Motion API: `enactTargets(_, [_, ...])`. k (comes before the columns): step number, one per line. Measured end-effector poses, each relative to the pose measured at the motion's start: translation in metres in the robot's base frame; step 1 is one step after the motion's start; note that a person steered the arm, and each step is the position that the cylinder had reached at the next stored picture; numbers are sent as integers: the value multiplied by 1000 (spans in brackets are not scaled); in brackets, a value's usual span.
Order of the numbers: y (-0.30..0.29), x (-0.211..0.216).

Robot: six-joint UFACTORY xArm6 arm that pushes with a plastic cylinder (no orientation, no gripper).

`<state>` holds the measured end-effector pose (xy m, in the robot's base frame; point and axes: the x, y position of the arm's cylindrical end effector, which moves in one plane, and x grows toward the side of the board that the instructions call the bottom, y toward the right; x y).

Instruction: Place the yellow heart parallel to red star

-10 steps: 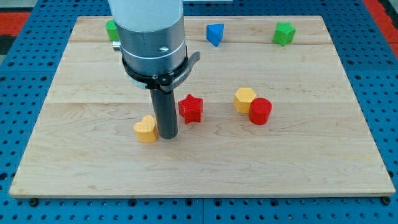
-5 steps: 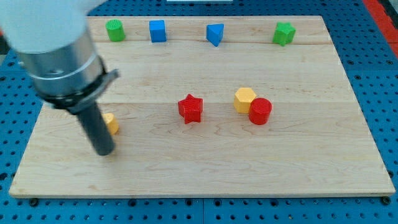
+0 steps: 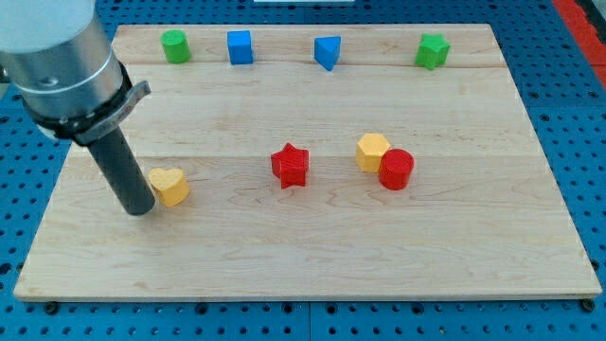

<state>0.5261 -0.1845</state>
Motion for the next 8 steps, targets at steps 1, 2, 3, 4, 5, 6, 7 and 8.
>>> enactTargets(1, [24,7])
enactTargets(2, [40,0])
enactTargets(3, [24,-1])
enactTargets(4, [8,-6])
enactTargets(5, [15,-13])
enactTargets(6, [22,-24])
enactTargets(7, [22,-29])
enactTargets(8, [60,2])
